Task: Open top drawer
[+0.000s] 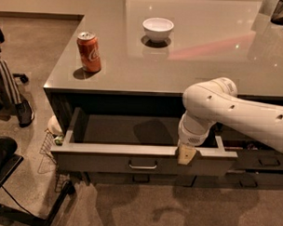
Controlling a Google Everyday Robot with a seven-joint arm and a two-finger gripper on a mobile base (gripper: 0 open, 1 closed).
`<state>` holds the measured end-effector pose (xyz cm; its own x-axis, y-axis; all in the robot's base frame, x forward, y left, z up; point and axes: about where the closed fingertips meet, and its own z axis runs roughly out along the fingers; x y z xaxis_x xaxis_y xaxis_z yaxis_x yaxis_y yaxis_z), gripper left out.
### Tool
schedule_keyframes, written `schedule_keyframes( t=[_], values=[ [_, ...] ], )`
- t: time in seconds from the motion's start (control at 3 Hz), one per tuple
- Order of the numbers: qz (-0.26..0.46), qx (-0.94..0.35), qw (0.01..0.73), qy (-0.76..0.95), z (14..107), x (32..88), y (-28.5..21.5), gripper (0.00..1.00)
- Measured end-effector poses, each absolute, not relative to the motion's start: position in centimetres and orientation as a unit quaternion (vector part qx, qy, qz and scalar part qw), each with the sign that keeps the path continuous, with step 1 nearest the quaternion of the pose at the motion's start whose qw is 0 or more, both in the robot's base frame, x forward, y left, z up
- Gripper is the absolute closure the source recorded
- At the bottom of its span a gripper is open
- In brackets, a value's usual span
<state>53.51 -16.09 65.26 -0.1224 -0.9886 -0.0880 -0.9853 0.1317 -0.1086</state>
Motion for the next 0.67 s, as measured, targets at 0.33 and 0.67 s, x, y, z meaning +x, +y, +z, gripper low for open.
schedule_keyframes(
  t=[0.33,0.67],
  values=[
    [-0.012,-0.659,0.069,0.749,65.3,53.4,-16.1,1.00],
    [-0.020,-0.647,0.063,0.760,66.1,51.9,-17.0,1.00]
  ],
)
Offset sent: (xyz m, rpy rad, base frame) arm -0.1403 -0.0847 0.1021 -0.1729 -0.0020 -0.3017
